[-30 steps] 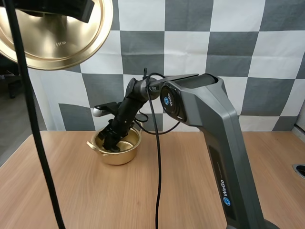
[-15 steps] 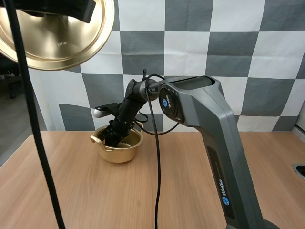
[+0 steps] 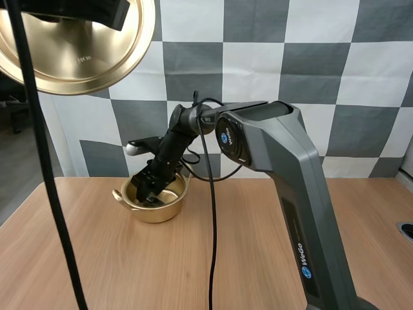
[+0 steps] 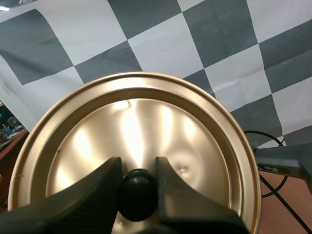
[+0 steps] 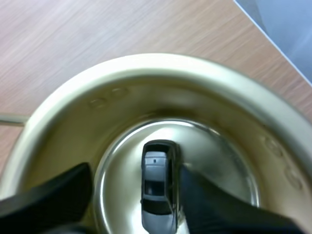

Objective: Open the pot, put the car inside, and close it

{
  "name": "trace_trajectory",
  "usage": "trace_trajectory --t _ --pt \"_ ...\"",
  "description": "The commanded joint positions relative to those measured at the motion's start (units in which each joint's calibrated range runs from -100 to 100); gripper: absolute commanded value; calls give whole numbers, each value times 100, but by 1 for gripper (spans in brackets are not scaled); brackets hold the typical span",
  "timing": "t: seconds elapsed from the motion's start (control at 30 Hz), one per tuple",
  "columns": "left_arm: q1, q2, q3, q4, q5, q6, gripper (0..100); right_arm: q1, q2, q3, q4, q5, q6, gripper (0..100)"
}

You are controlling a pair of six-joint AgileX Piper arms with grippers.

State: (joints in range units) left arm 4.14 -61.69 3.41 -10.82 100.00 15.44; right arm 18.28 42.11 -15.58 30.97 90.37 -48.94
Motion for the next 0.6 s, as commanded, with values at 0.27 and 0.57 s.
trace_trajectory --t 0.27,0.57 --pt "1 -4 7 -3 0 -3 0 0 -353 -5 4 -111 -59 100" --pt "1 -4 7 -3 0 -3 0 0 -508 -5 15 -356 295 100"
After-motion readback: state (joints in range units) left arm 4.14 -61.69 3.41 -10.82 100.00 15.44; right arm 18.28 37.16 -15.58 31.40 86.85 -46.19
